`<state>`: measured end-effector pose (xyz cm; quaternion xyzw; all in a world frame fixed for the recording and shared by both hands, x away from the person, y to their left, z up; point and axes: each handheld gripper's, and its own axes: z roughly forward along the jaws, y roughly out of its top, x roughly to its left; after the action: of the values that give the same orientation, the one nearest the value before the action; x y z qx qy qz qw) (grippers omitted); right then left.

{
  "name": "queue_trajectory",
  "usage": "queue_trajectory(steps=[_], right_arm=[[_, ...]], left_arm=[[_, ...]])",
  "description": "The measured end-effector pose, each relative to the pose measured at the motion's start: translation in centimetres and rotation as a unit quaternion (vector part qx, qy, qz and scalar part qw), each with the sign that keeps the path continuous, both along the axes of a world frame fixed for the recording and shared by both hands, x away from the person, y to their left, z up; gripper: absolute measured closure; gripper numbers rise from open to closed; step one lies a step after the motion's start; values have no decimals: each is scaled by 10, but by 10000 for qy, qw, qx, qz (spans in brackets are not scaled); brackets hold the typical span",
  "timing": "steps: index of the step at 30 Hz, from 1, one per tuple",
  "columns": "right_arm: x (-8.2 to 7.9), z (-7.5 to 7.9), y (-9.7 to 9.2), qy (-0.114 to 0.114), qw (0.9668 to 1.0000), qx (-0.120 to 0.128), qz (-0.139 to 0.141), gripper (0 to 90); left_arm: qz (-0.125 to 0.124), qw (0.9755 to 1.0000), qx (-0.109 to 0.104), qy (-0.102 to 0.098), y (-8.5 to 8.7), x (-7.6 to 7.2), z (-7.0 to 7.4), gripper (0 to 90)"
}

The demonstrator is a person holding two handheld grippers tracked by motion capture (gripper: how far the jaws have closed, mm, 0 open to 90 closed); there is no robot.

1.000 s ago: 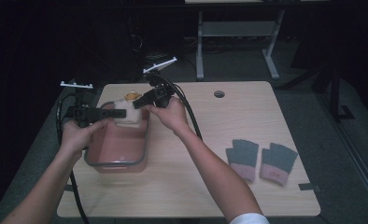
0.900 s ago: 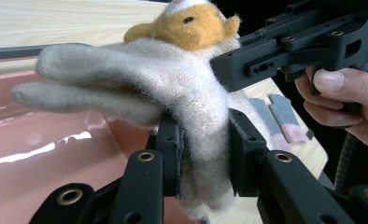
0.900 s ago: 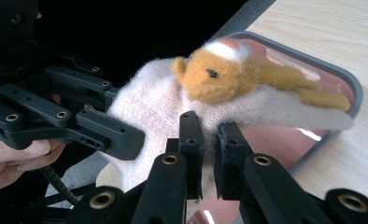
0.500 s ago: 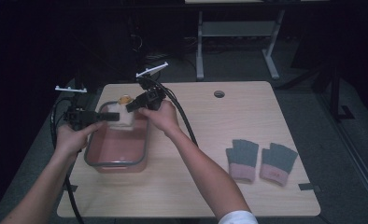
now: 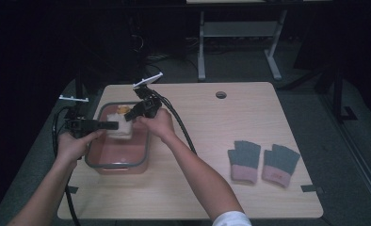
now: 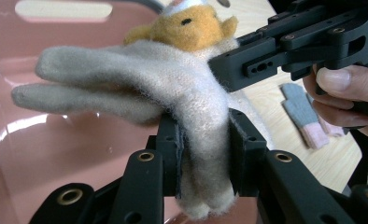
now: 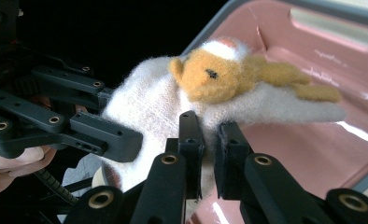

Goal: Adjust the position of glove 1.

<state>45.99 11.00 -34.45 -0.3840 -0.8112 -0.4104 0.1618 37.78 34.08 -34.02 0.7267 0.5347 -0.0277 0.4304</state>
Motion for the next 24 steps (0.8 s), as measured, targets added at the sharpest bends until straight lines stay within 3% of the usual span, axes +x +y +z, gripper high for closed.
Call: queue_trajectory(steps=[7,14,17,24], right_arm=[[-1,-15,1,171,9998,-74,-26,824],[-4,-32,2,303,9993,-202,-11,823],[-5,-43,3,411,9987,-282,-47,817],[-9,-50,8,257,9979,-596,13,809]], left_arm=[[33,9999,52,133,-4,-1,-13,693],[-10,9992,267,313,-7,-1,-25,694],[-30,9983,303,487,-9,1,-35,693],[-24,9965,511,654,-13,0,-45,693]])
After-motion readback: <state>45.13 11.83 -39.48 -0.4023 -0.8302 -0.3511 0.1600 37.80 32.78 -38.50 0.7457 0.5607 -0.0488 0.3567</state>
